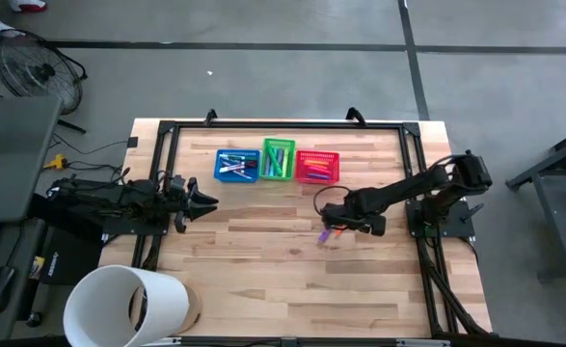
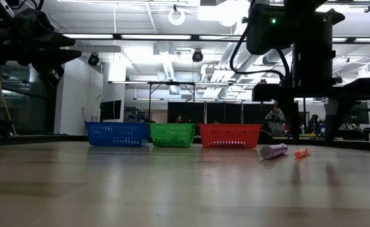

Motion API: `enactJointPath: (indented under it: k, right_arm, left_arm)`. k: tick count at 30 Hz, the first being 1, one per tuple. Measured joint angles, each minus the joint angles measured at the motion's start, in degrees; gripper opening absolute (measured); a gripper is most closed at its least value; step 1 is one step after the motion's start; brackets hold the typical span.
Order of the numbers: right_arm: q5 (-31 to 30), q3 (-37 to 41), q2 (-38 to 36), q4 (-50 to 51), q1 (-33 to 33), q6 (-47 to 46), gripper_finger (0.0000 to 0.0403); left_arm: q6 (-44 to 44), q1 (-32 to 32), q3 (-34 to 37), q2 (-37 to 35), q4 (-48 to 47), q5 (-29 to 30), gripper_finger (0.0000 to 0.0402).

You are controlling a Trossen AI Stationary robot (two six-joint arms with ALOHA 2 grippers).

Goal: Pick & Place Markers
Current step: Put the orange pen into the red bin

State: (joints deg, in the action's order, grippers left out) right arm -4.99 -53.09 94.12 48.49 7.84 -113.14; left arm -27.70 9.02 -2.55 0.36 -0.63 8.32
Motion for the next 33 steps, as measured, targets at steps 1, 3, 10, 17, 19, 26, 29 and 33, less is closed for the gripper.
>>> enactJointPath:
  k: [1, 3, 10, 17, 19, 26, 29, 33]
  right_arm:
    - [0.03, 0.01, 0.26, -0.10, 0.00, 0.00, 0.0208]
    - [-0.03, 0.01, 0.47, -0.41, -0.18, 0.03, 0.0208]
    - [0.02, 0.06, 0.49, -0.68, -0.37, 0.01, 0.0208]
    - [2.00, 4.57, 0.45, -7.68, -0.37, -1.49, 0.0208]
    - [2.40, 5.26, 0.27, -8.45, -0.35, -1.28, 0.0208]
    - [3.91, 5.76, 0.31, -8.66, 1.45, 7.74, 0.0208]
    - [4.48, 5.76, 0.36, -8.14, 2.29, 10.21, 0.0208]
    - [5.36, 5.78, 0.38, -7.17, 2.60, 12.39, 0.0208]
  left_arm:
    - [0.00, 0.00, 0.00, 0.00, -0.07, -0.02, 0.0115]
    - [0.00, 0.00, 0.00, 0.00, -0.36, 0.00, 0.0115]
    - [0.02, 0.00, -0.05, 0.00, -0.73, 0.00, 0.0115]
    - [0.28, 0.00, -0.07, 0.00, -0.86, 0.00, 0.0115]
    - [0.28, 0.00, -0.07, 0.00, -0.88, 0.00, 0.0115]
    - [0.24, 0.00, -0.07, 0.00, -0.97, 0.00, 0.0115]
    - [0.24, 0.00, -0.07, 0.00, -1.03, 0.07, 0.0115]
    - [0.23, 0.00, -0.07, 0.00, -1.08, 0.11, 0.0115]
